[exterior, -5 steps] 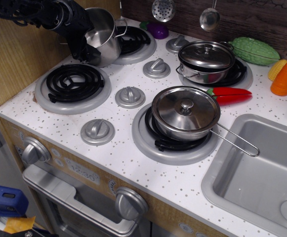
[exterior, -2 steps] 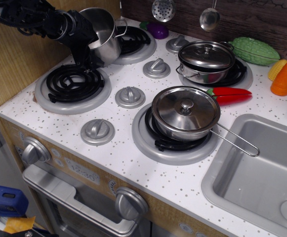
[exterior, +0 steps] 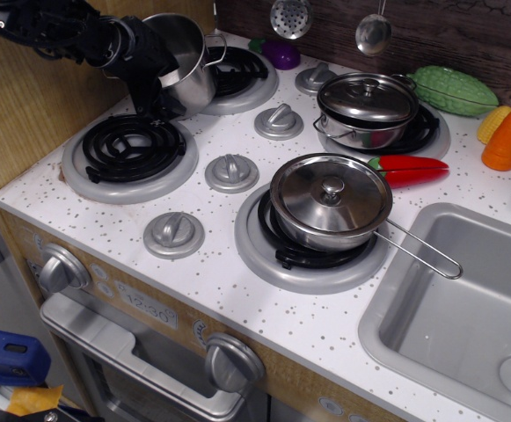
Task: Put pot on stove which is near stove
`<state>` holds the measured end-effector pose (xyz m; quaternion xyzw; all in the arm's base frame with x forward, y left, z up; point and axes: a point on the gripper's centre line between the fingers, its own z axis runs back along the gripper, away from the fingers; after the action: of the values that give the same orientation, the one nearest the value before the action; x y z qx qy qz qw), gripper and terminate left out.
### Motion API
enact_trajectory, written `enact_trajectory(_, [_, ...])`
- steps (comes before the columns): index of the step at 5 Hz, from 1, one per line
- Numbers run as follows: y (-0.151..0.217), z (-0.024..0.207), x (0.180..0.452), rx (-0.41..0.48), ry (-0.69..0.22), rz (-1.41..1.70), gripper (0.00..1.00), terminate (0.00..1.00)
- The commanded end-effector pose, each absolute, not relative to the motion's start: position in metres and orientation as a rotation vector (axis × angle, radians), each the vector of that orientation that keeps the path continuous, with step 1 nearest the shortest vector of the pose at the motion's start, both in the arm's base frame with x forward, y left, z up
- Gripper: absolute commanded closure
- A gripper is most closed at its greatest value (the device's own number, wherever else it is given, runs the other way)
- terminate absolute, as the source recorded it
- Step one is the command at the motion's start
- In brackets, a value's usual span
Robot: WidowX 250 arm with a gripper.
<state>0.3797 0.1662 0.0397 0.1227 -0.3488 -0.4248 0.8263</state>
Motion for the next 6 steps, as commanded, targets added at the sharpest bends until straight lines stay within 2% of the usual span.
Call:
enact_trajectory(1, [0.176,0.051,0.384,0.31,-0.796,-0.887,1.0,0.0])
enact_trajectory(3, [0.168,0.06,0.38,0.351,-0.805,-0.858,1.0,0.0])
enact_trajectory(5, [0.151,0.089,0.362,0.4,-0.734,-0.819,1.0,0.0])
enact_trajectory(6, [0.143,0.093,0.348,0.414,-0.706,-0.789,1.0,0.0])
